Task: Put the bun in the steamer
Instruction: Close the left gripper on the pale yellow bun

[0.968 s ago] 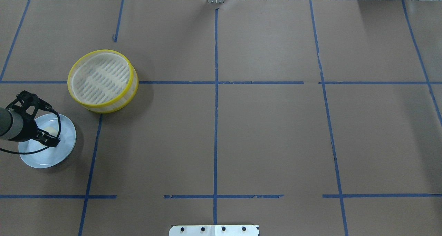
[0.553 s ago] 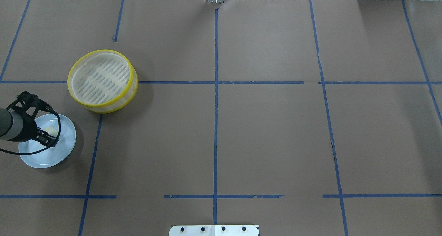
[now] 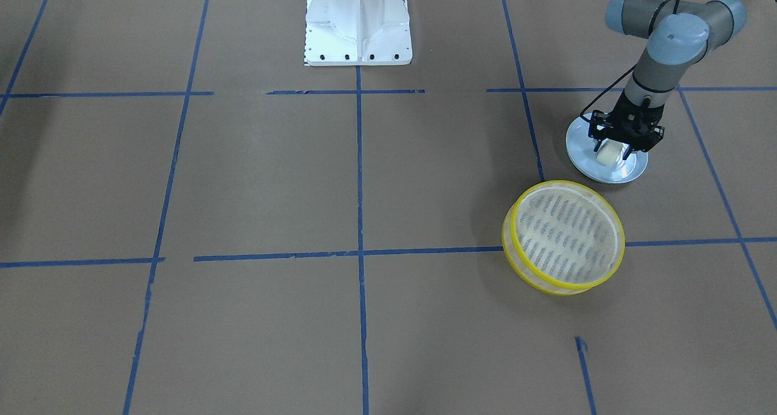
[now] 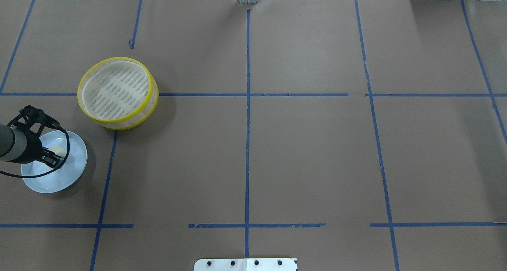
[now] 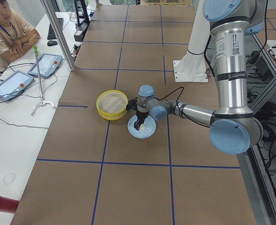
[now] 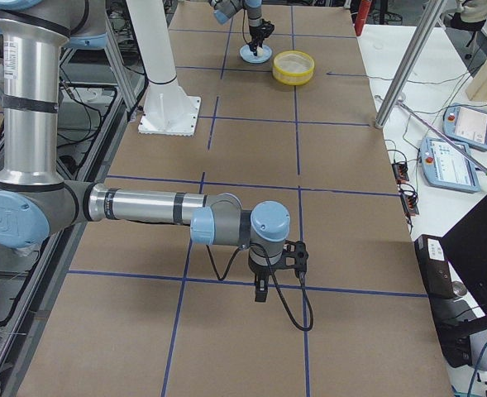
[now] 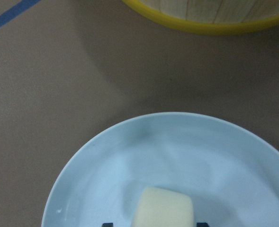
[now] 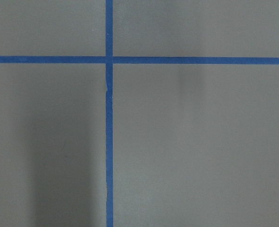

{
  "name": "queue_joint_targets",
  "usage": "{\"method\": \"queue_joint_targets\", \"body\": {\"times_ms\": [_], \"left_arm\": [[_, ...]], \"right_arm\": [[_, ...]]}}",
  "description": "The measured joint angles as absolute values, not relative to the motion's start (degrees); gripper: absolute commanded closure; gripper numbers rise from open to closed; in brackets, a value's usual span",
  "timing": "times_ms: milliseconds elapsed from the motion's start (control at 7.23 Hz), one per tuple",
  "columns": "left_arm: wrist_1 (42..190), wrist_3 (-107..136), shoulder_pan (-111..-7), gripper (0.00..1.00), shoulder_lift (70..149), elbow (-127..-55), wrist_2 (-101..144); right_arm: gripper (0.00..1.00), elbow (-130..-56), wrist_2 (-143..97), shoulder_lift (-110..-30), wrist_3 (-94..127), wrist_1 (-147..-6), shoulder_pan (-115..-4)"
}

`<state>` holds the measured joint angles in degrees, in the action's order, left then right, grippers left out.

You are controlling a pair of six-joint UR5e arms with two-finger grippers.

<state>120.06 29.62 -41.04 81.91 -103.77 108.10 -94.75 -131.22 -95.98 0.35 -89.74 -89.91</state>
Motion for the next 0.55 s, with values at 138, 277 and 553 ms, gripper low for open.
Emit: {"method": "queue_joint_targets", "body": {"times_ms": [138, 277, 553], "left_arm": [[120.1, 29.6, -41.0, 0.39, 81.9, -103.7, 108.1], [120.1, 29.6, -41.0, 0.41, 82.0, -103.7, 108.1], [120.1, 29.7, -41.0, 0.48, 82.0, -103.7, 108.1]], "right_arm": [[0.0, -94.7, -131.2, -96.0, 0.4, -89.7, -89.9], [0.0, -94.7, -131.2, -96.0, 0.4, -89.7, -89.9], [0.0, -94.7, -131.2, -96.0, 0.4, -89.7, -89.9]]}}
